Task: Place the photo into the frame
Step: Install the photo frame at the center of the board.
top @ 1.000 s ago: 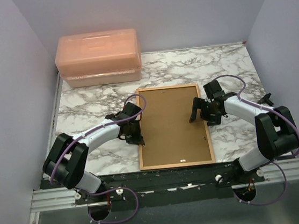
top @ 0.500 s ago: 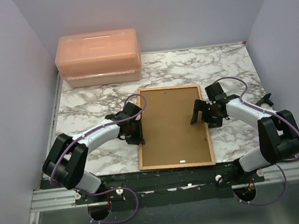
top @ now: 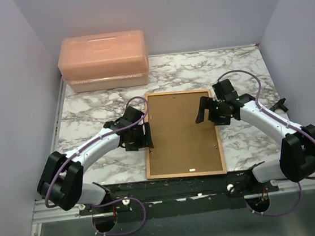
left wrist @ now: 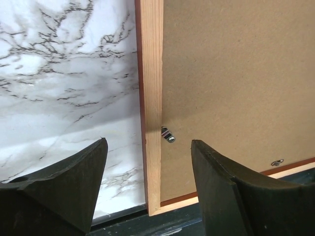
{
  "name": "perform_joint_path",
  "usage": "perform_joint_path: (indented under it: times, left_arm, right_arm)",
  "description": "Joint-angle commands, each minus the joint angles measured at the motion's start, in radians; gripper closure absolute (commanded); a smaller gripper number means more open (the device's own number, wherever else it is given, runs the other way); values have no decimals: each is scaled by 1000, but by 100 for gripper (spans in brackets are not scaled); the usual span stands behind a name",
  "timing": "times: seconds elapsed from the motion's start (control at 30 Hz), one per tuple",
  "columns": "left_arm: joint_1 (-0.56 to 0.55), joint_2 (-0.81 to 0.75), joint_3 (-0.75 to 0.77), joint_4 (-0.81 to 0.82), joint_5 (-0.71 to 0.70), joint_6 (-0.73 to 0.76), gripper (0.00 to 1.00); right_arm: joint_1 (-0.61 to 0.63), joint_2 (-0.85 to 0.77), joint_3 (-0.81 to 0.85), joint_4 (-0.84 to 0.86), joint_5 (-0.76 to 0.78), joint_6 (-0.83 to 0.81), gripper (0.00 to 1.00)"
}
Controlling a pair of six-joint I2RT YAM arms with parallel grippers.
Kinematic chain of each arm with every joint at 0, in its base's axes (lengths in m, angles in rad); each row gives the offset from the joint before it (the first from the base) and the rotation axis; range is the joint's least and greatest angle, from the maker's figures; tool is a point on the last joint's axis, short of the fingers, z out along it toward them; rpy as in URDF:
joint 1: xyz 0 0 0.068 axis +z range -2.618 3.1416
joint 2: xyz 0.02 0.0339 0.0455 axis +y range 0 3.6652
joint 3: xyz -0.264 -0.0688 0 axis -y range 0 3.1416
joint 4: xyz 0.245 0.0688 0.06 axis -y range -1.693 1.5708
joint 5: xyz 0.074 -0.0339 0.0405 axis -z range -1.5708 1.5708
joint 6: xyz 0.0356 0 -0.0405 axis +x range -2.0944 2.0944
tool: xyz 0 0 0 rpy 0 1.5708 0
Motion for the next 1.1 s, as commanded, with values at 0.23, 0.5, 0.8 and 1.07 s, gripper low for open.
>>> perform_joint_path:
  times: [0.23,0.5,0.8,1.07]
  left_arm:
    - [177,-150,-133,98,194,16,30]
    - [189,-138,-141,56,134,49,30]
    - [186,-120,-140,62,114,54,30]
    - [105,-37,-93,43,39,38,30]
  right_arm:
    - [343,246,164,108,1,97,19]
    - [478,474,367,141,-17,117,52]
    - [578,637,484,121,-12,140,93]
    - [639,768,515,20,98,157,100]
